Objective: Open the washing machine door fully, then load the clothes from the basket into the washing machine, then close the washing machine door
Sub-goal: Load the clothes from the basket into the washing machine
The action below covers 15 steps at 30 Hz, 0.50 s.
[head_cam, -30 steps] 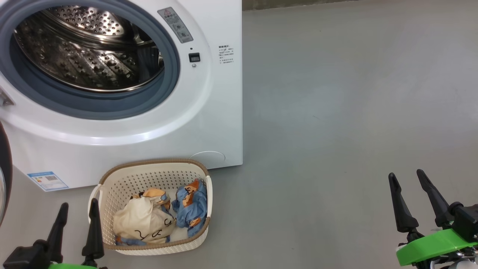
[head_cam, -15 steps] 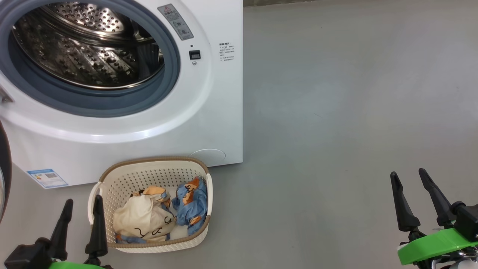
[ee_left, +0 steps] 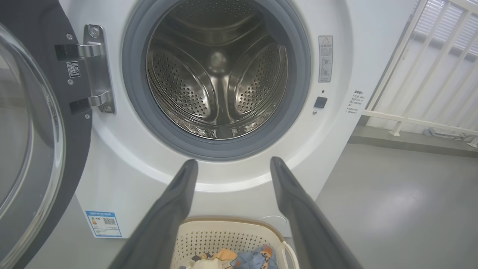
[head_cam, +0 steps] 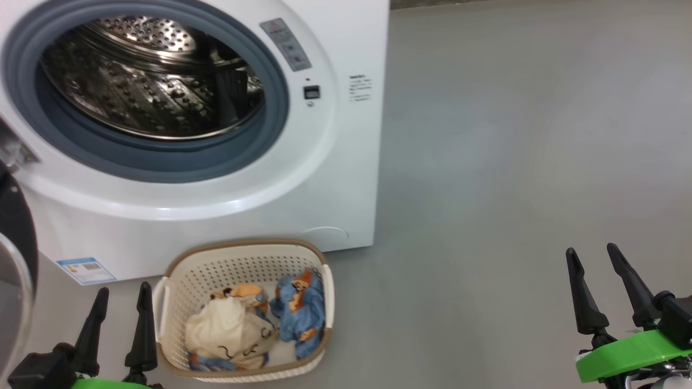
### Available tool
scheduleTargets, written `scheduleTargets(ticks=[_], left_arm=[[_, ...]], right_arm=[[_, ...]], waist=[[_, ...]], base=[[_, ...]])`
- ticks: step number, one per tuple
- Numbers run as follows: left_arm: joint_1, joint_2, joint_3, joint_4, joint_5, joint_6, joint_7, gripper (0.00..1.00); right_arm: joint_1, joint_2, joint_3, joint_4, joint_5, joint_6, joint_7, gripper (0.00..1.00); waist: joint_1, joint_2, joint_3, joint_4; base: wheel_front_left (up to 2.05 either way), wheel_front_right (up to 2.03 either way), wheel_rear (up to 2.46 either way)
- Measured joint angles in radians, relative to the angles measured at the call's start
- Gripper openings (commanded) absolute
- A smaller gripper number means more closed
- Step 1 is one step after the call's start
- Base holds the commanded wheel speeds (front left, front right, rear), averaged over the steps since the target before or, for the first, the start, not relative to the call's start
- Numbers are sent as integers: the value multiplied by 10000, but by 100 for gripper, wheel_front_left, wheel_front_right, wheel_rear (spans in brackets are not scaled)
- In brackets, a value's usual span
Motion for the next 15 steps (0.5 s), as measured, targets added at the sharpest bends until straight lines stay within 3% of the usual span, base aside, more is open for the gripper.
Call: scheduleTargets(ticks=[8, 15], left_arm=[[-13, 15, -19, -21, 6, 0, 0, 100], [-20, -31, -29, -65, 36, 2, 0, 100]], right_arm=[[-4, 92, 12, 0, 0, 0, 0, 100], [-13, 132, 6, 0, 0, 0, 0, 100]], waist=[[0, 0, 22, -15], [0, 0, 54, -18]], base=[[30, -166, 136], [2, -28, 26]])
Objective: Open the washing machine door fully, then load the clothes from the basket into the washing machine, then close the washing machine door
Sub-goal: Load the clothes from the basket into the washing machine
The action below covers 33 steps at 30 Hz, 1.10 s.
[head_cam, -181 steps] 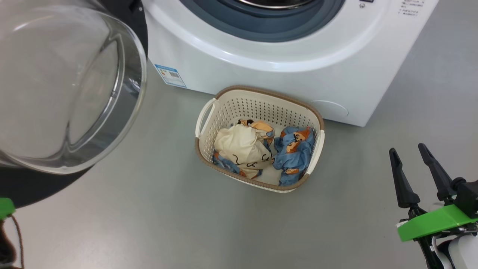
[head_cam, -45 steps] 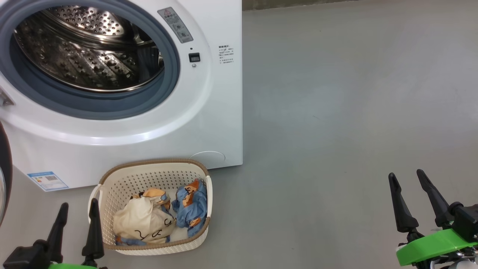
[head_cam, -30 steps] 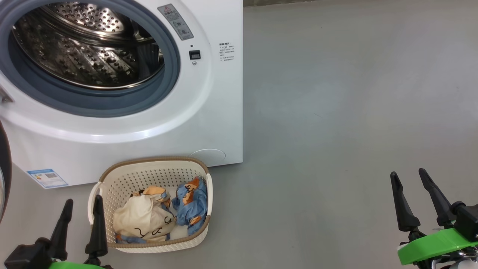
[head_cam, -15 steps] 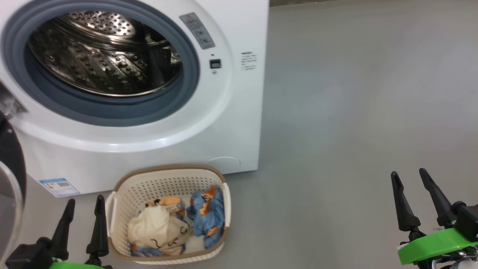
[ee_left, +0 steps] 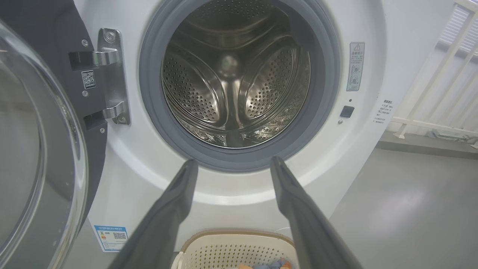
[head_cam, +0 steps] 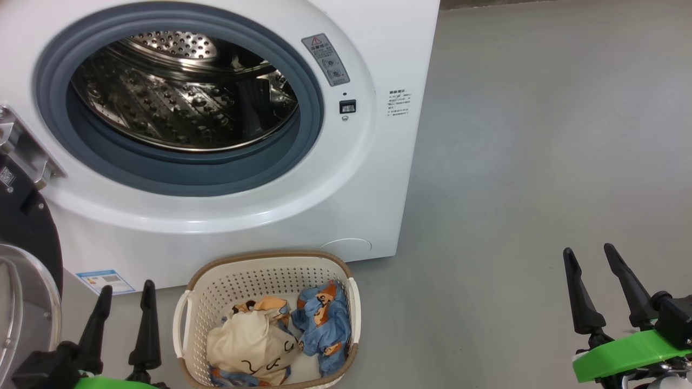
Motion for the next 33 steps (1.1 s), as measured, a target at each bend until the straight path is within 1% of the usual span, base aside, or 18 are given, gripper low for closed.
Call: scheduleTargets(ticks=[7, 11, 13, 16, 20, 24, 33], left_arm=[[0, -111, -173, -19, 92, -2, 0, 100], [-1, -332, -314, 125, 94, 0, 0, 100], [-13, -412, -428, 284, 265, -2, 0, 100], [-80, -644, -537, 719, 372, 0, 2, 100], [-367, -982, -734, 1471, 876, -2, 10, 100], [-815, -1287, -759, 2159, 1043, -2, 12, 100], [-2298, -1429, -790, 4054, 1555, -2, 12, 100]], right_arm=[[-27, 10, -21, 0, 0, 0, 0, 100], [-38, 61, -19, -15, 0, 0, 0, 100], [-71, 86, -21, -33, 0, 0, 0, 100], [-103, 167, -17, -61, 0, 0, 0, 100], [-365, 261, -15, -102, 0, 0, 0, 100], [-578, 395, -6, -138, 0, 0, 0, 100], [-1153, 669, 58, -198, 0, 0, 0, 100]], waist=[[0, 0, 94, -22], [0, 0, 207, -48], [0, 0, 296, -59], [0, 0, 467, -76], [0, 0, 755, -116], [0, 0, 1108, -167], [0, 0, 2099, -316]], base=[[0, 0, 0], [0, 0, 0], [0, 0, 0], [0, 0, 0], [0, 0, 0], [0, 0, 0], [0, 0, 0]])
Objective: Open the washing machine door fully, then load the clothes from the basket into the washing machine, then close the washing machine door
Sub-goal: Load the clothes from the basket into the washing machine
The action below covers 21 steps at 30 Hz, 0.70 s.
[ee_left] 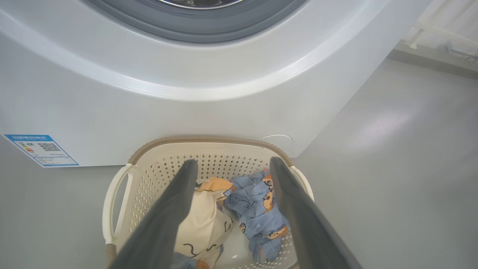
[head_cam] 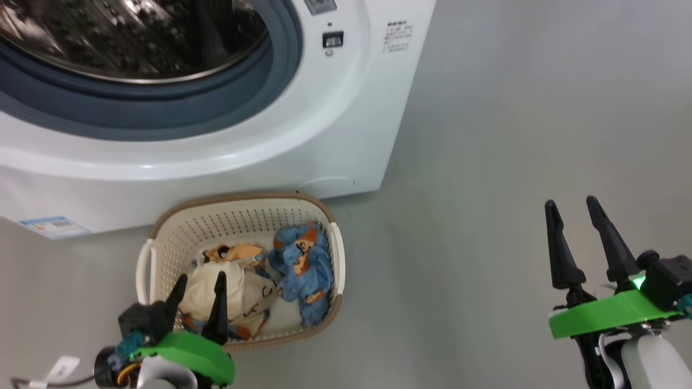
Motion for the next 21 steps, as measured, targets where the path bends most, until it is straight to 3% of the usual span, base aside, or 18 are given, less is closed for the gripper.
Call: scheduleTargets(ticks=[10, 21], left_arm=[[-1736, 303, 29, 2196, 288, 2, 0, 100], [-4139, 1037, -228, 5154, 907, 190, 249, 100]], right_arm=[[-779, 324, 151, -134, 0, 0, -2, 100], [-1427, 650, 198, -286, 0, 0, -31, 100]], waist=[[0, 0, 1246, -287], [0, 0, 2663, -749]], base=[[0, 0, 0], [0, 0, 0]])
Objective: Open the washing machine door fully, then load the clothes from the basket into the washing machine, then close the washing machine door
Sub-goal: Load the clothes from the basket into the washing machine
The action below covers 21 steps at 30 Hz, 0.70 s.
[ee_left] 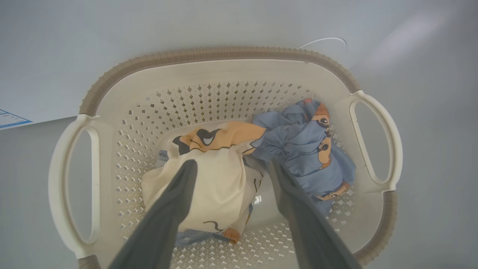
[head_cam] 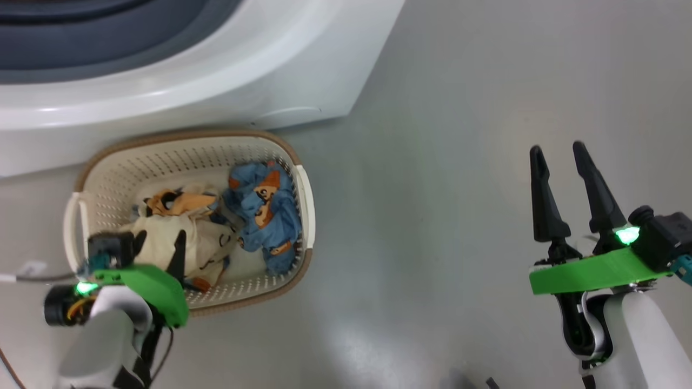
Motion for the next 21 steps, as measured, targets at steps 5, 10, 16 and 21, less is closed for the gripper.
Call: scheduleTargets(ticks=[5, 10, 16, 21], left_arm=[[-956, 199, -107, 686, 73, 161, 527, 100], [-1677, 717, -230, 1022, 153, 414, 1358, 100], [-2028, 1020, -211, 1179, 121, 619, 2429, 100], [-2269, 1034, -207, 1227, 42, 606, 2842, 100]], right_arm=[[-244, 73, 75, -59, 6, 0, -2, 100], [-651, 128, 104, -201, 270, 0, -12, 100], [-739, 205, 104, -270, 270, 0, -12, 100], [-781, 232, 153, -337, 447, 0, -13, 100]], waist=[[-1, 0, 520, -193], [-1, 0, 1112, -464], [0, 0, 1603, -737], [-1, 0, 1920, -893]], base=[[0, 0, 0], [0, 0, 0], [0, 0, 0], [0, 0, 0]])
